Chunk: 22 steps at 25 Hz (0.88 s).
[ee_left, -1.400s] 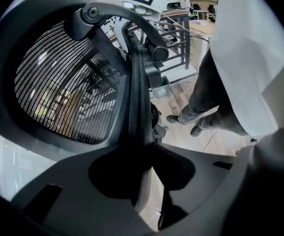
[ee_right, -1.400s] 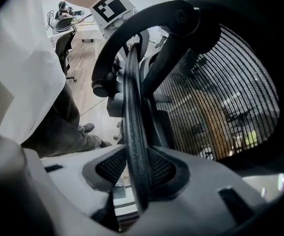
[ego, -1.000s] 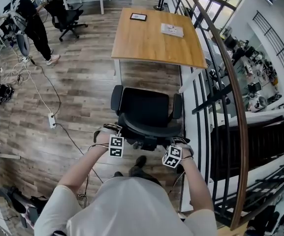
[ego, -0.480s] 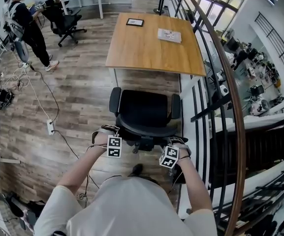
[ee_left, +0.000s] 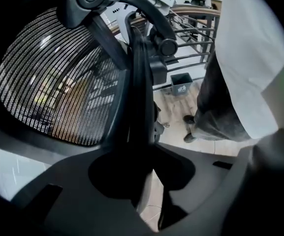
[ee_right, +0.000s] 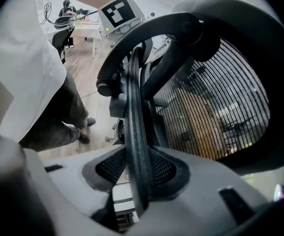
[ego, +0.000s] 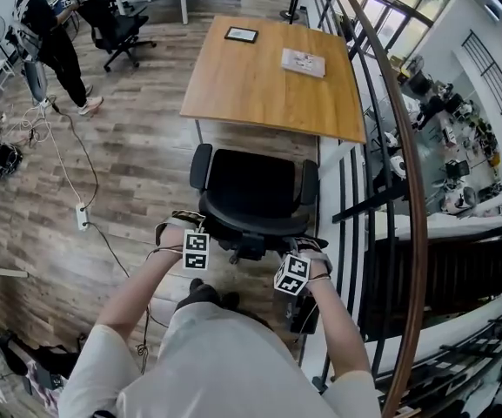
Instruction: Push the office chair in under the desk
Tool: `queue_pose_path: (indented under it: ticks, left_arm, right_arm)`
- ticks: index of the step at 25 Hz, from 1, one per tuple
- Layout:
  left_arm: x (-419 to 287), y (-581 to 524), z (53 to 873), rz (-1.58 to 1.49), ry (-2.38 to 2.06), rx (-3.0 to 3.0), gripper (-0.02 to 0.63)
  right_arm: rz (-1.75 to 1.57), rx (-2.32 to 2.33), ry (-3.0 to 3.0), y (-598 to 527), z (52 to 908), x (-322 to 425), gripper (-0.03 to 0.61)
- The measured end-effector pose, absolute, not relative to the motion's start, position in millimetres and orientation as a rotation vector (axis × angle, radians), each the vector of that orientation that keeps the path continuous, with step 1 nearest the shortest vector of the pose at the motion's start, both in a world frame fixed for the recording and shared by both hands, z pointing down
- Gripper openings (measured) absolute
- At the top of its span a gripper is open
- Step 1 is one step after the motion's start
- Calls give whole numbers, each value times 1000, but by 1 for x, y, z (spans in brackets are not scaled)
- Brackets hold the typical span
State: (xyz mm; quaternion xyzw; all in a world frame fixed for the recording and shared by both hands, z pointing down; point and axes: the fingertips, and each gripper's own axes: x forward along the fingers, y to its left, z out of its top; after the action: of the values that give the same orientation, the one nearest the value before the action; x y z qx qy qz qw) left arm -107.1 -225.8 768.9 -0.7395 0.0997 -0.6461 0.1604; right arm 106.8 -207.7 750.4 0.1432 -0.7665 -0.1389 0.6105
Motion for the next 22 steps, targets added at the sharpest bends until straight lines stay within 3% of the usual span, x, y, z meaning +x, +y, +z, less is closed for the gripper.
queue_pose_path:
  ticks: [22]
  left_arm:
    - [-103,-364,775,-1783,132,-2074,100]
  right_arm:
    - [-278,416,-1766,-319,753,106,133]
